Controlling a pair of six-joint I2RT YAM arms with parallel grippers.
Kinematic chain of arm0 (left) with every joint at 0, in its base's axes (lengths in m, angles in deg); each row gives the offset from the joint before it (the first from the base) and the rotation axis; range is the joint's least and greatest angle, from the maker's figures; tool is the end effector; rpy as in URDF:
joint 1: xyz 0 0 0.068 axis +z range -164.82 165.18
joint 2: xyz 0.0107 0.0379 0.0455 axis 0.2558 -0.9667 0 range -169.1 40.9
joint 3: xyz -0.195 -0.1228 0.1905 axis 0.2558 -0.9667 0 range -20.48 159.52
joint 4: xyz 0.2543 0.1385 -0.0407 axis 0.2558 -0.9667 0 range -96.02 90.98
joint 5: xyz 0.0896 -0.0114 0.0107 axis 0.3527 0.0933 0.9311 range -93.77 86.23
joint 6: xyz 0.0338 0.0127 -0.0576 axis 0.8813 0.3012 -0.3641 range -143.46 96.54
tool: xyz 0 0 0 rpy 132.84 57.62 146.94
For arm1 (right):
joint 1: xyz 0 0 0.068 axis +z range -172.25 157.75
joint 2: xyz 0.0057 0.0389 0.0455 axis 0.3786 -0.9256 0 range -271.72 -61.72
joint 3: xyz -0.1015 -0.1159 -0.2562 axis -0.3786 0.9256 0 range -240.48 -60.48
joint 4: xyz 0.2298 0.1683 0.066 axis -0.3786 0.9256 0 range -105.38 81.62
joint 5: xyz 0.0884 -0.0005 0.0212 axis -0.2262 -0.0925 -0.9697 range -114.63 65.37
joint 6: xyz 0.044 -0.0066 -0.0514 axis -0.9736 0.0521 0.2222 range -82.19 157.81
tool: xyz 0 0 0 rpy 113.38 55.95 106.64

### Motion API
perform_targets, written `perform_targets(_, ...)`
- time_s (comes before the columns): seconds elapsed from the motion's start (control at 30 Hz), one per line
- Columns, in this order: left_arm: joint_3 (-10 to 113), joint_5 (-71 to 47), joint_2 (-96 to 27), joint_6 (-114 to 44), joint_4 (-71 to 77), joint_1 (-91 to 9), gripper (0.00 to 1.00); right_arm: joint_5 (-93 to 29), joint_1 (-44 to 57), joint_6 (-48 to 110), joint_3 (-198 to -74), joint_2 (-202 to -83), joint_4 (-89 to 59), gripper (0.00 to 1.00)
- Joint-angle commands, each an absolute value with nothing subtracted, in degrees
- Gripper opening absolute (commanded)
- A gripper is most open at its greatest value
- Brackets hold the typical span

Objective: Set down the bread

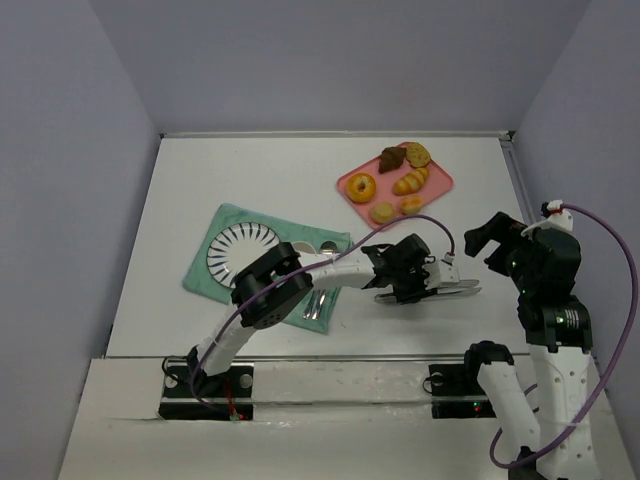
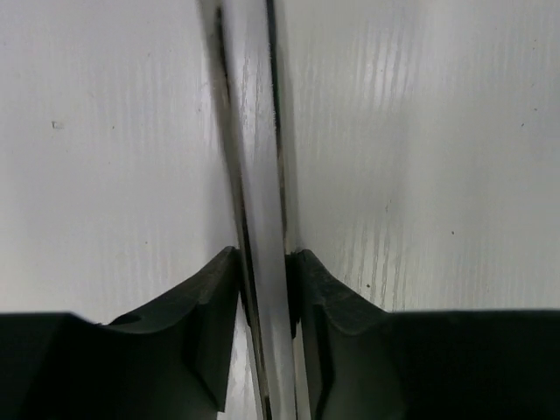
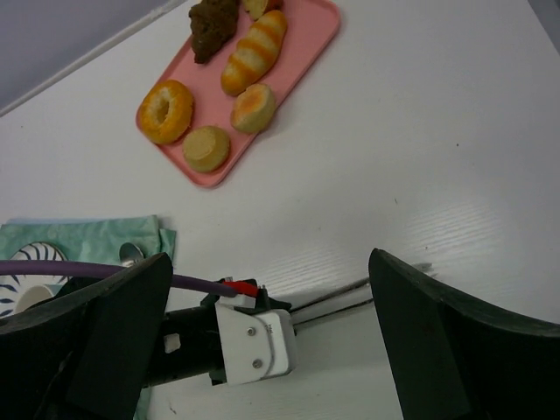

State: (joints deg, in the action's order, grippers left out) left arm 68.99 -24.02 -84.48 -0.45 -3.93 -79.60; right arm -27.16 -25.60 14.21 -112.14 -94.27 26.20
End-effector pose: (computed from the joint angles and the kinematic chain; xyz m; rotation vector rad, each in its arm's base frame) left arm 0.2145 -0.4997 0.1545 1.7648 1.5578 -0.7741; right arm 0.1363 -0.0057 0.3685 0.4315 1.9251 0.2745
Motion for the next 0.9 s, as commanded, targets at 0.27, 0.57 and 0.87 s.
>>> perform_targets(0.27, 57.76, -16.78, -63.7, -6.23, 8.61, -79.42, 0.13, -19.89, -25.76, 12.32, -110.93, -84.39, 19.6, 1.0)
perform_targets(0.57, 52.38, -14.05, -52.97, -18.62, 13.82, -72.84, 0.05, -17.52, -25.76, 11.09, -111.02, -85.98, 19.07, 0.99)
perform_targets(0.87, 51.32, -6.62, -45.15, -35.4, 5.04, -61.5, 0.07, -13.74, -25.76, 9.42, -109.18, -86.24, 18.98, 0.98)
